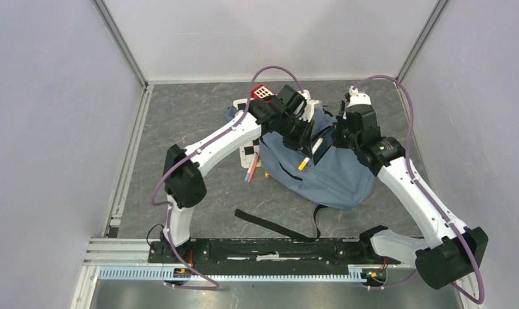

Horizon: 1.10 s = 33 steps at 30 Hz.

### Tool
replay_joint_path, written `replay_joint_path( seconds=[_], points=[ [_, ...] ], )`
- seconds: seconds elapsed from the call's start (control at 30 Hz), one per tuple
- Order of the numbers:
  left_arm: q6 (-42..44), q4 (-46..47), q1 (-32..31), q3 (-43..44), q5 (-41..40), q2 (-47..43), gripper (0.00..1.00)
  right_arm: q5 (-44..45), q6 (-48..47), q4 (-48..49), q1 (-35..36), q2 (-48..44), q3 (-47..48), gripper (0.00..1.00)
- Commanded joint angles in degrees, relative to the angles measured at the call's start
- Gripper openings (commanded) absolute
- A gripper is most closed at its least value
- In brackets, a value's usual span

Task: Pack the student bag
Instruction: Place the stationery in the student bag.

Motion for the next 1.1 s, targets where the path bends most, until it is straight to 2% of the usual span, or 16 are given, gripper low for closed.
replay_joint_path(
  seconds=[0.0, 0.23, 0.53, 0.73, 0.77, 0.87, 1.07],
  points=[
    [-4.5, -2.4, -0.2, 7.2, 2.4, 5.6, 0.02, -1.9, 0.2, 5.1, 0.2, -3.1, 0.3, 0.0],
    [-7.0, -1.8, -0.1, 14.4, 1.7, 13.0, 0.02, -3.0, 0.4, 5.6, 0.2, -3.9, -1.3, 0.0],
    [-14.9, 17.3, 0.1, 13.3, -0.1, 15.9, 0.02, -4.0, 0.8, 5.9, 0.2, -3.8, -1.9, 0.0],
    [-16.8, 21.3, -0.2, 12.4, -1.9, 17.5, 0.02, -4.0, 0.9, 5.9, 0.2, -3.5, -2.2, 0.0],
    [-16.6, 21.3, -0.3, 11.9, -2.4, 17.3, 0.04, -4.0, 0.9, 6.0, 0.2, -3.3, -2.2, 0.0],
    [-15.2, 21.4, -0.3, 9.8, -4.4, 16.0, 0.19, -3.7, 0.9, 6.0, 0.2, -3.2, -2.0, 0.0],
    [-11.8, 22.4, -0.2, 8.5, -5.6, 13.8, 0.57, -2.9, 0.9, 6.0, 0.2, -3.0, -1.6, 0.0]
  ],
)
